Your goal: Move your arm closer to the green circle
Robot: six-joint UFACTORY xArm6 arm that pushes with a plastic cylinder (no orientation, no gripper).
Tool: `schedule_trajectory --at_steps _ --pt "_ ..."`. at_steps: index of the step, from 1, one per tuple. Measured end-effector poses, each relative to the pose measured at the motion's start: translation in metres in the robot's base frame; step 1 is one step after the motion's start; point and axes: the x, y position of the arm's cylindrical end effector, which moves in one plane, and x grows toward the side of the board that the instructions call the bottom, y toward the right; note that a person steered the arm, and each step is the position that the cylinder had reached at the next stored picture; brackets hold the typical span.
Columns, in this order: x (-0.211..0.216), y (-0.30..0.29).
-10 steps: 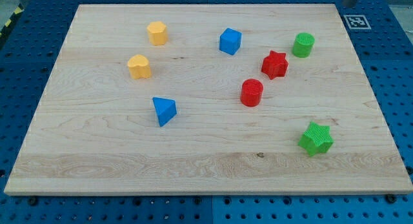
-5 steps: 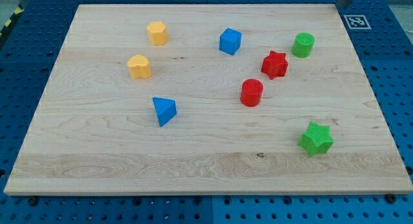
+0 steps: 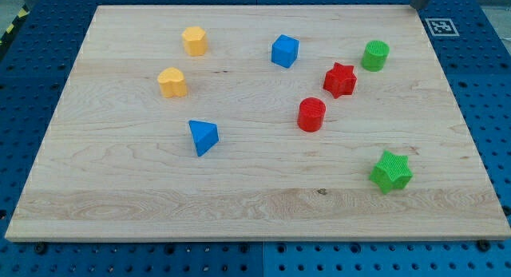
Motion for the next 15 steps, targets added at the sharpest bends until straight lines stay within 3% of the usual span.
schedule_trajectory --at_steps 9,12,14,15 --pt "0.000 -0.018" --pt "0.060 -0.018" --pt "0.124 -0.018" --pt "0.133 -0.028"
